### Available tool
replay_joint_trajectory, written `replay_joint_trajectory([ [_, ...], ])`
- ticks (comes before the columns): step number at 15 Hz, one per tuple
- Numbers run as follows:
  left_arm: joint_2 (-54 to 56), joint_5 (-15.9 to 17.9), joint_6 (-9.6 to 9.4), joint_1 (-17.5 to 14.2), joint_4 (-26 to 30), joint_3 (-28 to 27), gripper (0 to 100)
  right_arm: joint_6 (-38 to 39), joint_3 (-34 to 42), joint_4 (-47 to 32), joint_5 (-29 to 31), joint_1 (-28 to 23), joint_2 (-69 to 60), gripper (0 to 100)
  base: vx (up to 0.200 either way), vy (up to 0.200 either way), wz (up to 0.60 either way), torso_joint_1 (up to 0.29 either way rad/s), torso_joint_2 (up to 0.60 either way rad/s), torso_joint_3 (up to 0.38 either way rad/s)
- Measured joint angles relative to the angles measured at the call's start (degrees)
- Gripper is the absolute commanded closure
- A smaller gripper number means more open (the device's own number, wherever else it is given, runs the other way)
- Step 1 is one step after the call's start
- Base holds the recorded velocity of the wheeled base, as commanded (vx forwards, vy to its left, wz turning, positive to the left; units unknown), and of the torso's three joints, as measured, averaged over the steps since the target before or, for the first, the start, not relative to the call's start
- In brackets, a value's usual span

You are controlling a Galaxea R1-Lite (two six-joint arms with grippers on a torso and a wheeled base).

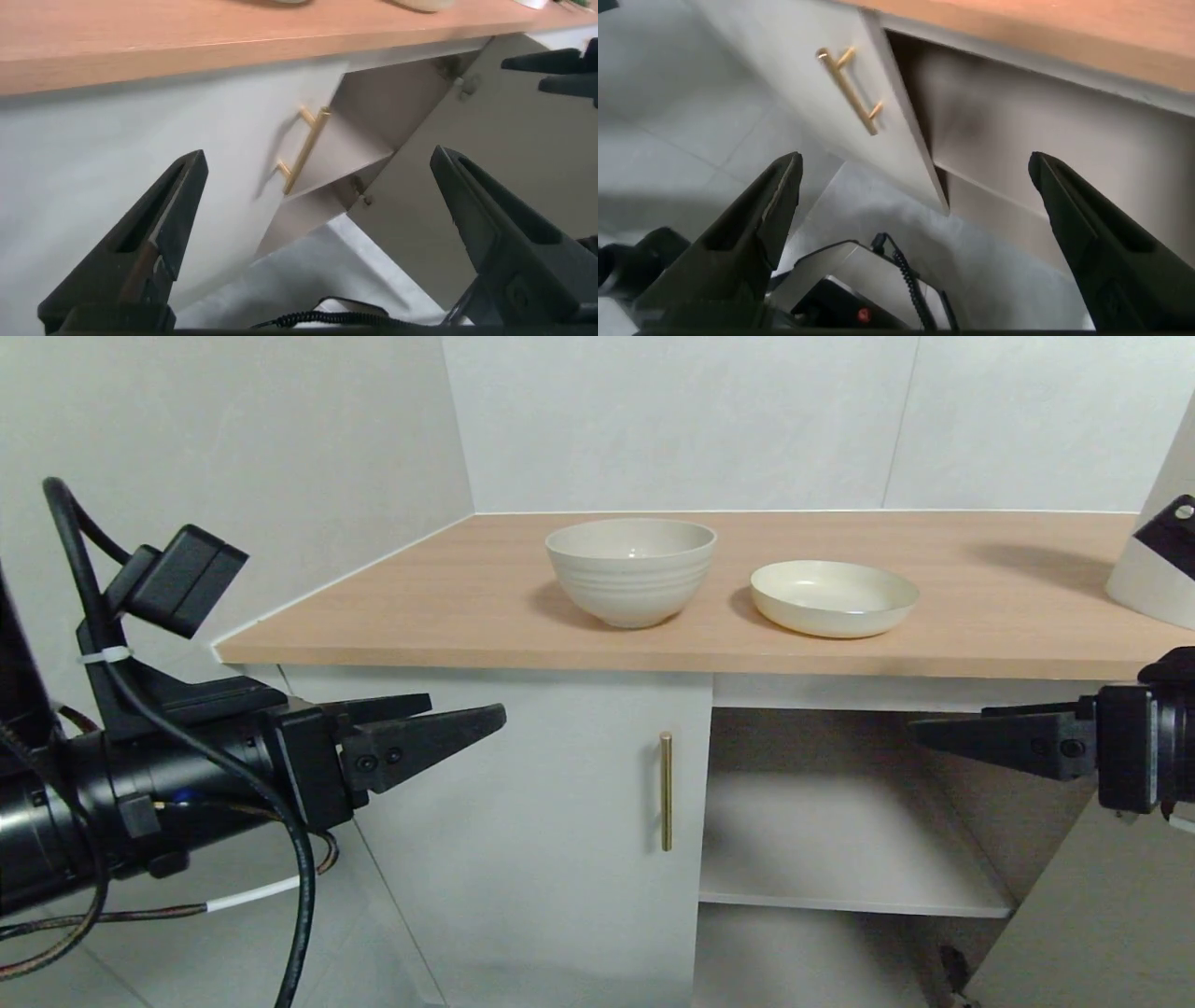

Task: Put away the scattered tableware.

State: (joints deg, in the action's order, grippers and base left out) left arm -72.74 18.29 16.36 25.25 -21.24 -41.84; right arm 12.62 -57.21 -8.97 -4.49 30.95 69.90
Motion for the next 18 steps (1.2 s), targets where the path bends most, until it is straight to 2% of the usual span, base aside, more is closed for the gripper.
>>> replay_joint_trajectory([
  [4,0.04,0.0,0.06,-0.02,0.11,-0.02,0,-0.13,0.38,0.0,-1.39,0.07,-0.5,0,0.0,0.0,0.0,0.01,-0.08,-0.059],
  [10,-0.2,0.56,0.06,0.2,-0.05,-0.16,0,-0.9,0.77,0.05,-1.61,0.09,-0.5,0,0.0,0.0,0.0,0.104,-0.39,-0.302],
  [13,-1.46,2.45,0.13,0.16,0.06,-2.58,0,-1.46,0.74,0.71,-1.56,0.02,0.09,0,0.0,0.0,0.0,0.157,-0.48,-0.307],
  [18,-7.24,2.46,0.11,0.05,0.24,-8.83,0,-1.62,0.79,2.35,-1.48,-0.04,1.54,0,0.0,0.0,0.0,0.17,-0.46,-0.288],
])
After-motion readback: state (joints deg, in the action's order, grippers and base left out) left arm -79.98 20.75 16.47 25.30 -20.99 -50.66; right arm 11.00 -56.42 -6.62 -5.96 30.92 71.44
